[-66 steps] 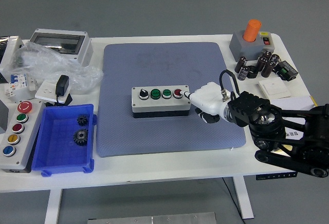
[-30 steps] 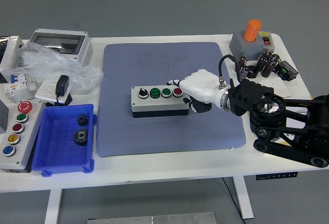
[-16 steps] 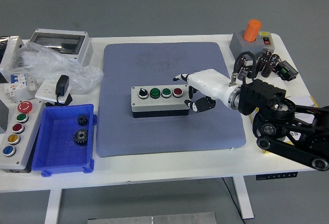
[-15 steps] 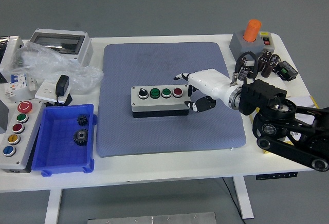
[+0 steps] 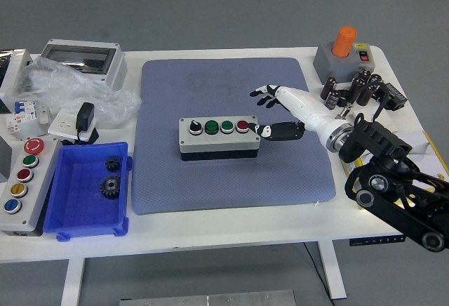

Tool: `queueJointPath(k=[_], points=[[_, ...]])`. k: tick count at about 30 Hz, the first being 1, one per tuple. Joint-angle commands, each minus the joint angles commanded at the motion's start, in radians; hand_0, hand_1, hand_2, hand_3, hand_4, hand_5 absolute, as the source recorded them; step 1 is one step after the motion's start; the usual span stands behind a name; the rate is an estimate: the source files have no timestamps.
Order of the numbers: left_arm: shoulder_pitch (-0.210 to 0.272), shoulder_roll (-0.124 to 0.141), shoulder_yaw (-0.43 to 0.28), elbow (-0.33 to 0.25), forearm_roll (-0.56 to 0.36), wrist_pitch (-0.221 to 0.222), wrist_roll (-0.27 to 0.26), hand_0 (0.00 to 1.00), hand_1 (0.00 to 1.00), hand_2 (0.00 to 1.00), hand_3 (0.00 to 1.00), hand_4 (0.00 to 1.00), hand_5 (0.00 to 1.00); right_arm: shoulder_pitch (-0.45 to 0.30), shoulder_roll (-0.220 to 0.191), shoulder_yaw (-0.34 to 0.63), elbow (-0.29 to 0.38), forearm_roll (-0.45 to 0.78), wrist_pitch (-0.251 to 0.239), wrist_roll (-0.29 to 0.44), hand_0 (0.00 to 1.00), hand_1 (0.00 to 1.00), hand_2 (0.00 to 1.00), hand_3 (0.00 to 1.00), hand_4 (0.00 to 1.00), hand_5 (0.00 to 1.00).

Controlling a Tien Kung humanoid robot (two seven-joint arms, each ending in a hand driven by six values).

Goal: Pick up the button,place it on the desk,press the button,press the button

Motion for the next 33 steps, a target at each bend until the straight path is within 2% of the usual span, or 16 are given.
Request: queueJointPath(k=[3,5,11,17,24,33], points=[[-0.002,0.0,-0.003,0.0,0.003,0.0,0.0,0.617,0.652,0.609,0.631,0.651,0.341,-0.064,0.019,0.077,-0.054,0.103,-0.051,0.091,0.756,0.696,0.731,0.729,0.757,0.439],[-0.002,-0.001,-0.004,0.0,0.003,-0.001,0.0,0.617,0.652,0.609,0.631,0.651,0.341,-0.101,0.03,0.123,-0.091,0.178,-0.056,0.155,0.756,0.696,0.731,0.729,0.757,0.439],[0.0,-0.002,-0.006,0.0,0.004,-0.001,0.001,0.617,0.652,0.609,0.632,0.65,0.34,-0.18,0.06,0.23,-0.161,0.401,-0.022,0.331,0.742,0.693,0.723,0.699,0.763,0.463],[0.001,-0.004,-0.009,0.0,0.007,-0.002,0.002,0.617,0.652,0.609,0.632,0.651,0.342,-0.215,0.077,0.273,-0.191,0.608,0.002,0.47,0.748,0.695,0.722,0.686,0.784,0.502],[0.002,-0.007,-0.016,0.0,0.011,-0.004,0.004,0.617,0.651,0.61,0.633,0.651,0.341,-0.232,0.094,0.29,-0.199,0.76,0.008,0.534,0.76,0.69,0.718,0.679,0.8,0.533],[0.004,-0.008,-0.023,0.0,0.014,-0.007,0.005,0.617,0.652,0.61,0.634,0.654,0.343,-0.251,0.126,0.305,-0.206,0.819,0.014,0.585,0.748,0.68,0.712,0.671,0.805,0.529]])
